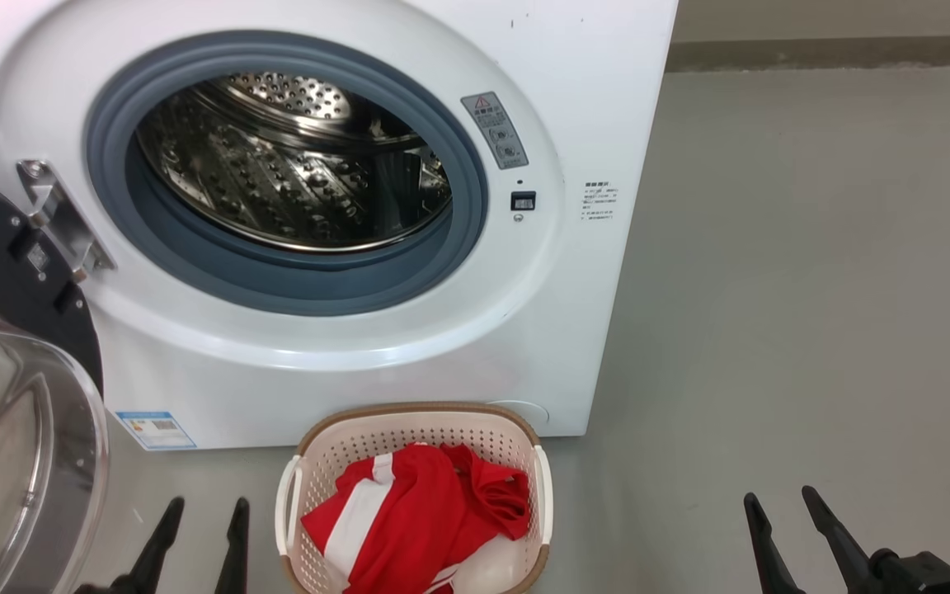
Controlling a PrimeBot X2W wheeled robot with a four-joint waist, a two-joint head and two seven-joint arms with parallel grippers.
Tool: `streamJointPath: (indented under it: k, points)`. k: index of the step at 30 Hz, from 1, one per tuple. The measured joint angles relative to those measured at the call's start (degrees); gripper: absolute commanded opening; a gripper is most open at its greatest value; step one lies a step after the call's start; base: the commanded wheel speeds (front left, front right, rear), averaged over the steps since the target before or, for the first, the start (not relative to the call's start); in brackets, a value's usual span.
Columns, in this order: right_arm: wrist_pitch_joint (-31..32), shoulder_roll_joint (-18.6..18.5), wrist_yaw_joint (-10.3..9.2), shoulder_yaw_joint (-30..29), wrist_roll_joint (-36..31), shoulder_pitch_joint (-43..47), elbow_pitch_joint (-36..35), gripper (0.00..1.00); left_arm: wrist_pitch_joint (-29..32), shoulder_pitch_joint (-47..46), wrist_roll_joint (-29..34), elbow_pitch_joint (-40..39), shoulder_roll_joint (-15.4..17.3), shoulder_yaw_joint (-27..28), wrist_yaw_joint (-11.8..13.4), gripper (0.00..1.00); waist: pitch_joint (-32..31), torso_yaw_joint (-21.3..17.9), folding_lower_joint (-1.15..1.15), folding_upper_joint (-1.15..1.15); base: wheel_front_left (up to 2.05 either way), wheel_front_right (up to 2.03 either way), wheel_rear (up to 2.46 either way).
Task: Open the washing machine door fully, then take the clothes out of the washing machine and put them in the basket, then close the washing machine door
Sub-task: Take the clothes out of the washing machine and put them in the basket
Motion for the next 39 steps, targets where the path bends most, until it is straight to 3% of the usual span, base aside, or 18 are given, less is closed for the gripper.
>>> streamJointPath:
  k: [15, 39]
  points:
    - [0.0, -0.74, 0.0, -0.58, 0.08, 2.35, -0.58, 1.0, 0.0, 7.77, 0.9, -5.72, -1.82, 4.21, 0.0, 1.0, -1.95, -0.45, 0.0, 0.0, 0.0, 0.0, 0.0]
    - [0.0, -0.79, 0.0, -1.24, 0.08, 3.02, -1.31, 1.0, 0.0, 8.84, 2.0, -7.1, -2.66, 4.66, -0.01, 1.0, -1.73, -0.83, 0.0, 0.0, 0.0, 0.0, 0.0]
